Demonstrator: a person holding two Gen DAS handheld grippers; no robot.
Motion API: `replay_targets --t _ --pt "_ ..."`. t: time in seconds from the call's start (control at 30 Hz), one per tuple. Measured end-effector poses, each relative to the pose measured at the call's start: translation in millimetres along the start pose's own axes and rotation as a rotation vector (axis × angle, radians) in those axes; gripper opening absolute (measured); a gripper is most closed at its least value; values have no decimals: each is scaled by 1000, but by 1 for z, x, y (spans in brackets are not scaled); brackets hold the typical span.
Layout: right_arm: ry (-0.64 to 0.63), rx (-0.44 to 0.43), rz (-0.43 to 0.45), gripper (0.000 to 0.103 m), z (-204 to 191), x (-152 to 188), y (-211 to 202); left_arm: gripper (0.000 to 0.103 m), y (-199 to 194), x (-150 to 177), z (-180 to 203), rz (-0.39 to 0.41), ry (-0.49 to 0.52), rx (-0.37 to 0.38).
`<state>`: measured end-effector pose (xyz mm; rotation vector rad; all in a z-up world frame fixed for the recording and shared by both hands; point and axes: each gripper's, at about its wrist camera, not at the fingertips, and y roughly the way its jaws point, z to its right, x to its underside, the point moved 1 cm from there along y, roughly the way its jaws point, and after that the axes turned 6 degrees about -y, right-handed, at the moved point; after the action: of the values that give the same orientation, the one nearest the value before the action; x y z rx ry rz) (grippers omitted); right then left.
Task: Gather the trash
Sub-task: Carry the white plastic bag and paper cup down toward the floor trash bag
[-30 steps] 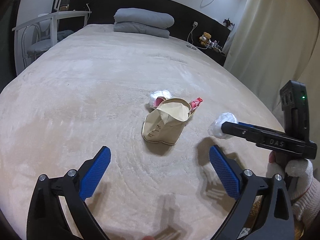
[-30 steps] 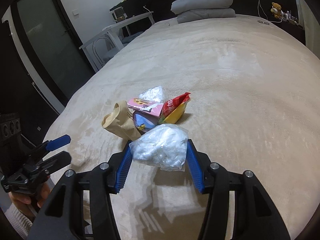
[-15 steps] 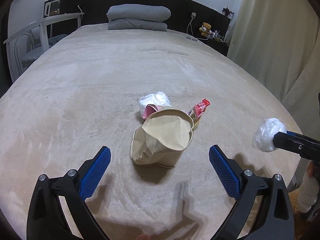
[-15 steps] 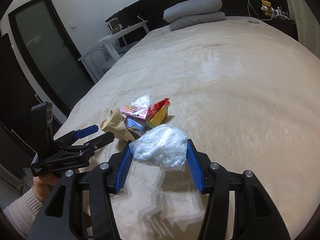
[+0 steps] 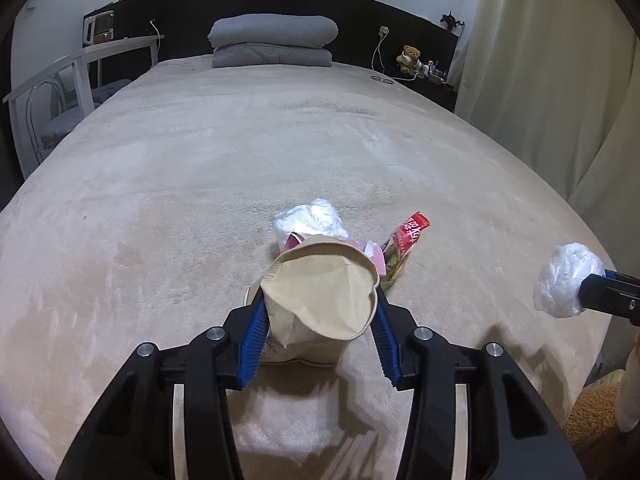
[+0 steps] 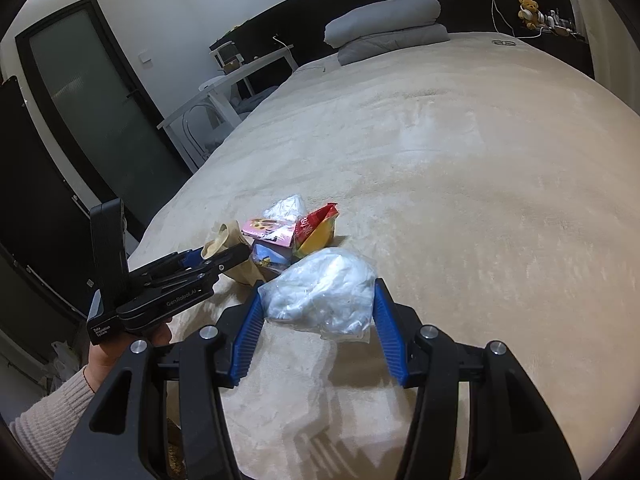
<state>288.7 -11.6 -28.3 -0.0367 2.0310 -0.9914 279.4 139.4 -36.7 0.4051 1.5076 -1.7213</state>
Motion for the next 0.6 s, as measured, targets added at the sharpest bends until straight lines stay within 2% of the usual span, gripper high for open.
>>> replay_targets --t 0.6 --pt "-1 17 -2 53 -5 7 1 46 -36 13 -1 54 -42 42"
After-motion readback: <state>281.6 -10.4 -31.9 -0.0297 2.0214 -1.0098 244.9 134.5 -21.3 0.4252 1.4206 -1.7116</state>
